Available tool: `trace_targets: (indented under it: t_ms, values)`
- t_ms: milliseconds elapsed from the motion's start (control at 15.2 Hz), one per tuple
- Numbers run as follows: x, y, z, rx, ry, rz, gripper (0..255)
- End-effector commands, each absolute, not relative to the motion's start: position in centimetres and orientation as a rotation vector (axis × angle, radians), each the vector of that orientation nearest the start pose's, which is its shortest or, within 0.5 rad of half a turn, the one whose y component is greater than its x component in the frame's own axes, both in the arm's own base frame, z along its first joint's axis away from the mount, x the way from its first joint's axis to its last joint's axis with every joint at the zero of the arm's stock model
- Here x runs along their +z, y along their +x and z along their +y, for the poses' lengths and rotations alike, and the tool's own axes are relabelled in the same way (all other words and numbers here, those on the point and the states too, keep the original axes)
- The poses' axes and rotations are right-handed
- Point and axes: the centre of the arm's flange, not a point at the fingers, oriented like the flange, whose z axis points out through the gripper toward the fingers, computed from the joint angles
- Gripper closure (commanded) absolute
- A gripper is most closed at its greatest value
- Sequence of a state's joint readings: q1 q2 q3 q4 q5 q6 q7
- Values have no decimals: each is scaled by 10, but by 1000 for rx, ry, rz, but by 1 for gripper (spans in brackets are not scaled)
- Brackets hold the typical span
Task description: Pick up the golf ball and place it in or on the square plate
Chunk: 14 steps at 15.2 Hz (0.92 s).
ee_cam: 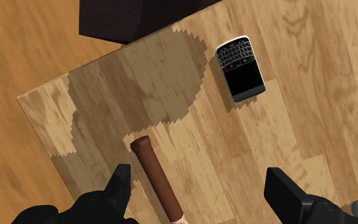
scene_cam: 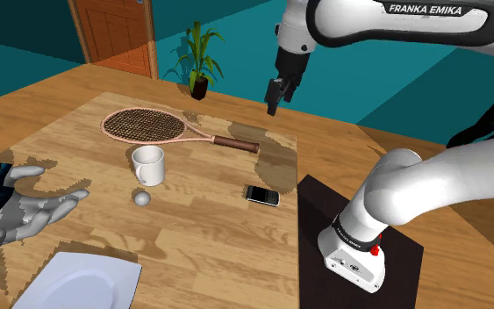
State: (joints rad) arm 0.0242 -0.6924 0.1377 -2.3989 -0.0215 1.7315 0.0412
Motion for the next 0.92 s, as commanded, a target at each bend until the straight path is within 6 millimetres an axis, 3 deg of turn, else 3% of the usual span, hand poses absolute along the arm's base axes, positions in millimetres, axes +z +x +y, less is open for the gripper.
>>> trace_targets:
  t_ms: [0,858]
  values:
    - [539,349,80,-59,-3238,-157,0]
    - [450,408,206,-108,-3203,-203,0]
